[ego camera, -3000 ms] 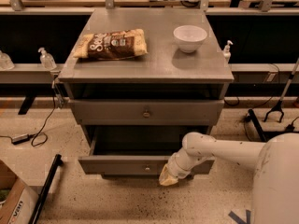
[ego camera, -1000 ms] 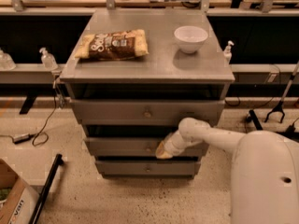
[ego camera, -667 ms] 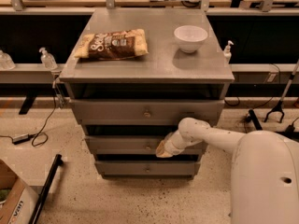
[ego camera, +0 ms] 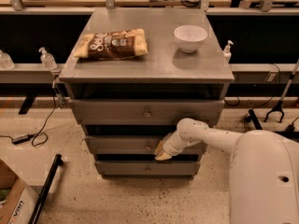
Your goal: Close middle drawer
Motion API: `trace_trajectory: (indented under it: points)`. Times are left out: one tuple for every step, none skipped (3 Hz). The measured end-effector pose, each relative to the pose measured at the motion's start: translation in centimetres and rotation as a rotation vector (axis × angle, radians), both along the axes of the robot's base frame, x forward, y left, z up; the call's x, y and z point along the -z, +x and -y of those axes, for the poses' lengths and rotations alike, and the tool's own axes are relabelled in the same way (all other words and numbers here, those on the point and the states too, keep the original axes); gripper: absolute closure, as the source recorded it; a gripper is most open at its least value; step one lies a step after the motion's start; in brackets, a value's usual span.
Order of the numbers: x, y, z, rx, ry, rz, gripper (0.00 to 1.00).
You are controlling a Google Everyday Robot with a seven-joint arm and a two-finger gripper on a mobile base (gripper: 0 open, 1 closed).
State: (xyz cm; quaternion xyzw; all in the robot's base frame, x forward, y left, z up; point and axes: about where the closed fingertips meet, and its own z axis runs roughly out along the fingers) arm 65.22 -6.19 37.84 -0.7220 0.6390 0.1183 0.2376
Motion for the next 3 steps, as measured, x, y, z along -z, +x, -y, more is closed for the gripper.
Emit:
trace_trajectory:
  points:
    - [0.15,-0.11,-0.12,-0.002,0.001,-0.003,0.06]
    - [0.23,-0.17,-0.18,-0.003,0.001,-0.004,0.0]
    - [0.23,-0.56,-0.16,-0.003,0.001,-0.004,0.0]
